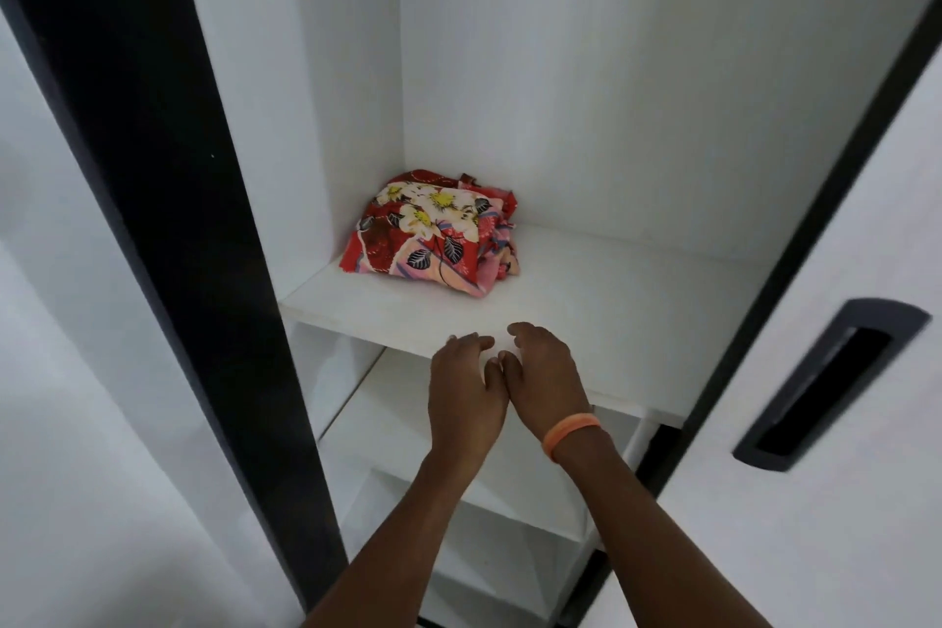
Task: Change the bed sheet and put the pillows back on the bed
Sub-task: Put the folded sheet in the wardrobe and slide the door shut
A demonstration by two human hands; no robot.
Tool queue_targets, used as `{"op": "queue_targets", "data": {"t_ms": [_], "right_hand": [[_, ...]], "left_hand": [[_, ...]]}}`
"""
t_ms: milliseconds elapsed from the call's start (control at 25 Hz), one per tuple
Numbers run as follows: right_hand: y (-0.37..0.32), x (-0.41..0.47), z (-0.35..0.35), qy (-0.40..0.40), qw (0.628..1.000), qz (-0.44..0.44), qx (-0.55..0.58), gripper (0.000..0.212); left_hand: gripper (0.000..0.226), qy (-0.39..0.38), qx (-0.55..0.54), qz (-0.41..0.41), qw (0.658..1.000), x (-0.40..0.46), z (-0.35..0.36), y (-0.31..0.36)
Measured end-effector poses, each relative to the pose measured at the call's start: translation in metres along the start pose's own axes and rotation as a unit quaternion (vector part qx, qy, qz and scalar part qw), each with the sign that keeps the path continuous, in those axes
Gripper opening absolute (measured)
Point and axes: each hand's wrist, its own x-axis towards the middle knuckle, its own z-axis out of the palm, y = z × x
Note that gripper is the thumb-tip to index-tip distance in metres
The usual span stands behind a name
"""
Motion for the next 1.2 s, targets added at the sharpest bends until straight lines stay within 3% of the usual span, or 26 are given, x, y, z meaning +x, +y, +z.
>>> {"op": "queue_targets", "data": {"t_ms": [80,200,360,520,640,720,880,1000,1120,1200], "right_hand": [[0.004,-0.022,-0.026,0.047,0.998,-0.024,-0.020,0.035],[0.006,-0.046,-0.066,0.164,0.975,-0.135,-0.066,0.025],[0.032,-0.077,-0.118,0.354,0.886,-0.285,-0.091,0.011],[0.082,-0.096,-0.162,0.452,0.840,-0.270,-0.129,0.024],[0.121,-0.105,-0.190,0.459,0.843,-0.208,-0.190,0.036],[0.140,-0.107,-0.199,0.414,0.865,-0.168,-0.230,0.046],[0.155,-0.103,-0.198,0.343,0.874,-0.198,-0.282,0.050],[0.155,-0.096,-0.192,0.355,0.872,-0.210,-0.264,0.049],[0.152,-0.091,-0.187,0.373,0.867,-0.223,-0.244,0.048],[0.145,-0.088,-0.184,0.376,0.864,-0.230,-0.242,0.049]], "left_hand": [[0.025,0.017,-0.089,-0.001,0.996,-0.025,0.006,0.026],[0.033,0.025,-0.160,0.026,0.986,-0.059,0.018,0.061],[0.031,0.032,-0.181,0.093,0.979,-0.101,0.048,0.108],[0.028,0.093,-0.135,0.151,0.975,-0.130,0.082,0.154],[0.038,0.148,-0.037,0.166,0.974,-0.139,0.104,0.177],[0.041,0.180,0.019,0.157,0.971,-0.138,0.109,0.185],[0.034,0.225,0.045,0.192,0.954,-0.128,0.107,0.183],[0.044,0.171,0.076,0.270,0.945,-0.140,0.133,0.185],[0.055,0.111,0.016,0.216,0.970,-0.142,0.150,0.183],[0.058,0.111,0.041,0.234,0.965,-0.135,0.145,0.169]]}}
